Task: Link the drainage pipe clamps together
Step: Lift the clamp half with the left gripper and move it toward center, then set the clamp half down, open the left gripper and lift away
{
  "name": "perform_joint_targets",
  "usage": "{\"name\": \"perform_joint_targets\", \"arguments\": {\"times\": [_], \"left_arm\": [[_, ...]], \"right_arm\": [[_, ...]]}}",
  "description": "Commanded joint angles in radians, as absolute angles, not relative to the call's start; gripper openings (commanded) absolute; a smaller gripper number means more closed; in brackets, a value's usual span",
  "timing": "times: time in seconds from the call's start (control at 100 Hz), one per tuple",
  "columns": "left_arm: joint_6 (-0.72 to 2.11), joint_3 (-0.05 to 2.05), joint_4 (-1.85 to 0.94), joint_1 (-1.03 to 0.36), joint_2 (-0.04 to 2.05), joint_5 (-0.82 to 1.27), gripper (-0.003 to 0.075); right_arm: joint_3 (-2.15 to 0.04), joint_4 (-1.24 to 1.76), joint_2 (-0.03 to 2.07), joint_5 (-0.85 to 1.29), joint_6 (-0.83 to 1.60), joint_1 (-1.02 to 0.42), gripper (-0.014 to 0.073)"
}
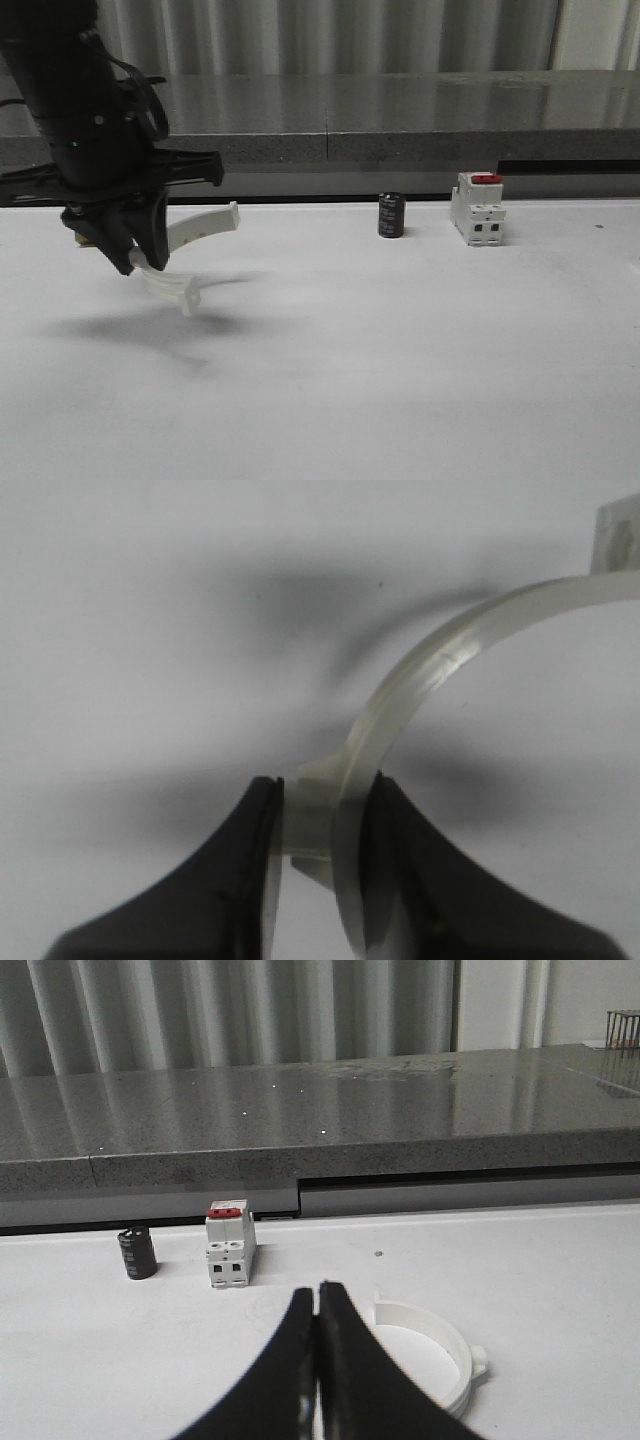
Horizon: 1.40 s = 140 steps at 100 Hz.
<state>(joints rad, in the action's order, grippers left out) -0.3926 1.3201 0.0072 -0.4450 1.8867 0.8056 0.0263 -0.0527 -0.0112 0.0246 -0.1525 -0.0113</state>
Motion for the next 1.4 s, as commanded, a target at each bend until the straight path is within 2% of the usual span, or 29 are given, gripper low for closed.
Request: {"name": "perform_joint_targets", "arguments": {"times": [0.0, 0.89, 0.99, 1.06, 1.18, 1.25, 1.3, 1.39], "left_arm": [[-0.418, 1.366, 0.009, -0.473, 1.862, 0.779, -0.002], [-0.474, 1.372, 0.02, -0.514, 1.98, 0.764, -0.0013], [-0.474, 1.372, 0.02, -0.514, 1.98, 0.766, 0.0059], [-0.474, 1.372, 0.029, -0.514, 1.98, 0.766, 0.0154], [-0.472, 1.372, 0.039, -0.514, 1.98, 0.768, 0.0381], [-0.472, 1.372, 0.049, -0.514, 1.98, 0.77, 0.0489], [-0.472, 1.372, 0.062, -0.514, 1.978, 0.772, 0.0526], [-0.47, 1.372, 0.087, -0.514, 1.958, 0.773, 0.0526]], "right_arm": [[0.01, -0.05, -0.028, -0.064, -0.148, -0.006, -0.0068], [0.01, -0.05, -0.028, -0.064, -0.148, -0.006, -0.0068], [0.01, -0.05, -0.028, -0.064, -0.148, -0.006, -0.0068], [0.01, -0.05, -0.028, -0.064, -0.148, -0.006, -0.0068], [0.01, -0.05, -0.028, -0.064, -0.148, -0.006, -0.0068], [0.01, -0.05, -0.028, -0.064, -0.148, -0.006, -0.0068], [0.01, -0.05, -0.028, -0.064, -0.148, -0.006, -0.0068], [0.01, -0.05, -0.028, -0.064, -0.148, -0.006, -0.0068]]}}
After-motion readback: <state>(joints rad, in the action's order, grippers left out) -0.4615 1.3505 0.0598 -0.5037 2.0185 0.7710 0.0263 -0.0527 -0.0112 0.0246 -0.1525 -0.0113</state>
